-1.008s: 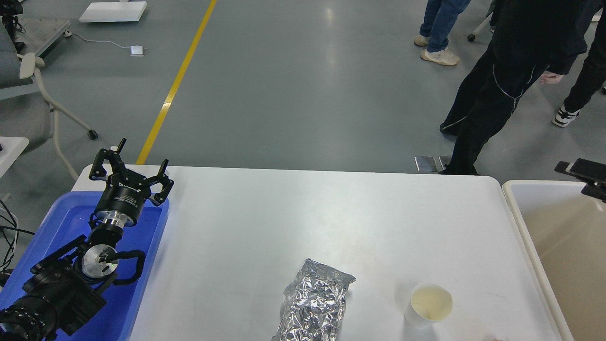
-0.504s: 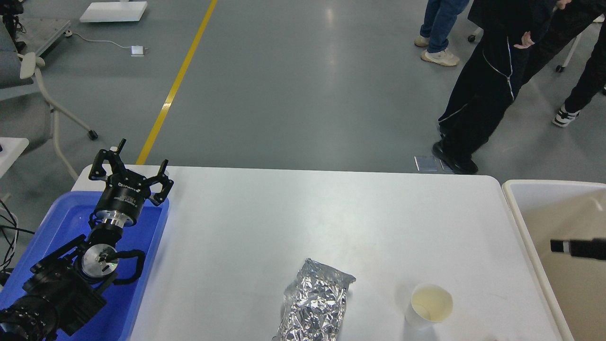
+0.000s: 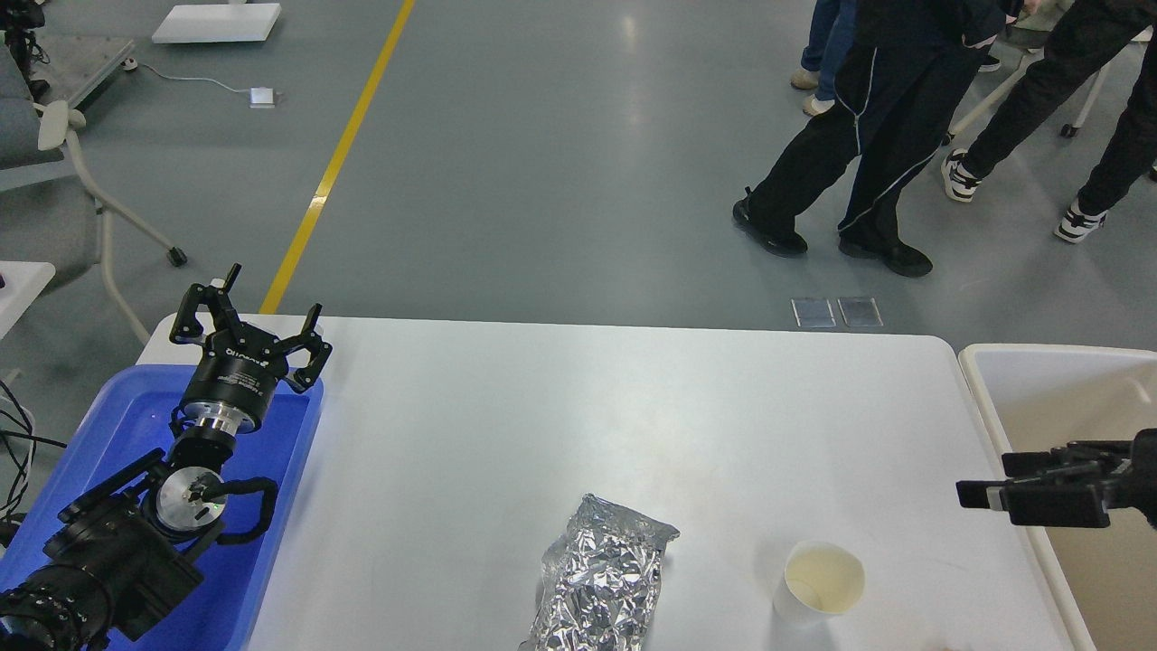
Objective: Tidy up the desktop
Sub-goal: 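Move the right gripper from the bin side toward the white paper cup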
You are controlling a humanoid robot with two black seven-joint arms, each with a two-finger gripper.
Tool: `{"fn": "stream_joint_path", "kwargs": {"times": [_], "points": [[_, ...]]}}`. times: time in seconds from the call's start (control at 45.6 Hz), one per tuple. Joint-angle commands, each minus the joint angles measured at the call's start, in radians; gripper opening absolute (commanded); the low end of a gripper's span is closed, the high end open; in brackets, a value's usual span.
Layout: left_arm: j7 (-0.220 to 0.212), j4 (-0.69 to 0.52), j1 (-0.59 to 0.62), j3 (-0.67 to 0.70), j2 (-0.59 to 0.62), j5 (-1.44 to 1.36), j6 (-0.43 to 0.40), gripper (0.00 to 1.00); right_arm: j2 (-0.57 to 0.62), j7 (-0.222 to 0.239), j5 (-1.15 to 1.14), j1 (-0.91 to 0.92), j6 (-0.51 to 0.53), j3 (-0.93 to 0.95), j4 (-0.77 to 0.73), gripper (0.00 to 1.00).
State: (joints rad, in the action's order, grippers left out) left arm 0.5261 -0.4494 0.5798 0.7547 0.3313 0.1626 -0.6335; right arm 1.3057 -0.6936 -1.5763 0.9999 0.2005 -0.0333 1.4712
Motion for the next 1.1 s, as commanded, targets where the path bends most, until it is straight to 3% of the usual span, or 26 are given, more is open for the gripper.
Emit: {"fn": "stream_joint_path", "kwargs": {"times": [0.0,0.175,0.482,0.701,1.074], "points": [[0.0,0.0,0.0,0.0,0.0,0.0,0.0,1.0,-0.077,0.037,-0.007,0.017,-0.003,-0.003,0.041,1.0],[0.0,0.0,0.0,0.0,0.0,0.0,0.0,1.0,-0.193,0.092,-0.016,-0.038,-0.018,-0.017,0.026,1.0],[0.0,0.0,0.0,0.0,0.0,0.0,0.0,1.0,-0.345,0.135,-0.017,-0.13,-0.067,-0.014,-0.074,0.99],[0.0,0.0,0.0,0.0,0.0,0.0,0.0,1.0,-0.437,0.138,-0.016,-0.176,-0.096,-0.011,-0.201,0.99],[0.0,0.0,0.0,0.0,0.0,0.0,0.0,1.0,-0.49,0.137,-0.017,-0.222,-0.131,-0.017,-0.275,0.99]]}}
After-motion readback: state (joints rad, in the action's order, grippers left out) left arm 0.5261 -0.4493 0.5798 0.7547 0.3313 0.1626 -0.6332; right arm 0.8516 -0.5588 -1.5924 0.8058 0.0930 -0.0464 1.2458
